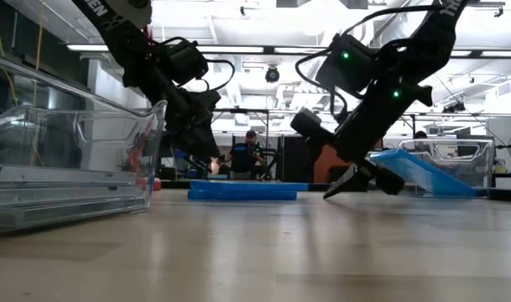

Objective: Pick & place jewel cases by type
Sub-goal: Put the blue cd case into the top transparent bin

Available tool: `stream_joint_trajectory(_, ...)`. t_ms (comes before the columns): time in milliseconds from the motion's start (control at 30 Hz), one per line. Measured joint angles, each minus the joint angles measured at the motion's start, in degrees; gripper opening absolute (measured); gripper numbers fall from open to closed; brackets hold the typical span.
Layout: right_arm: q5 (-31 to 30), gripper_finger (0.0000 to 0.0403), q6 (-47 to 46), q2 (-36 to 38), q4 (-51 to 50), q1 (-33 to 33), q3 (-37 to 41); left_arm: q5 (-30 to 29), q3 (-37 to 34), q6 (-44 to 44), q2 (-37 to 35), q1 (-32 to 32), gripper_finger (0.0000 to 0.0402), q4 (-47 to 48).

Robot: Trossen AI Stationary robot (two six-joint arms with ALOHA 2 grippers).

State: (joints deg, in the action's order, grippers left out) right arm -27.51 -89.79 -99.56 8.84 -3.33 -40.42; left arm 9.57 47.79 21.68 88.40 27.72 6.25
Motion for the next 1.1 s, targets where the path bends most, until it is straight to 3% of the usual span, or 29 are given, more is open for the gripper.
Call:
stream_joint_trajectory(733, 1.0, 0.0218, 0.2, -2.3, 6.8, -3.1, 0.0, 0.2, 0.0, -0.6, 0.0, 0.0, 0.0133, 0.3)
stream_joint_trajectory(1100, 1.1, 0.0218, 0.3, -6.1, 15.7, -3.7, -0.2, 0.3, 0.0, -0.8, 0.0, 0.0, 0.0133, 0.3)
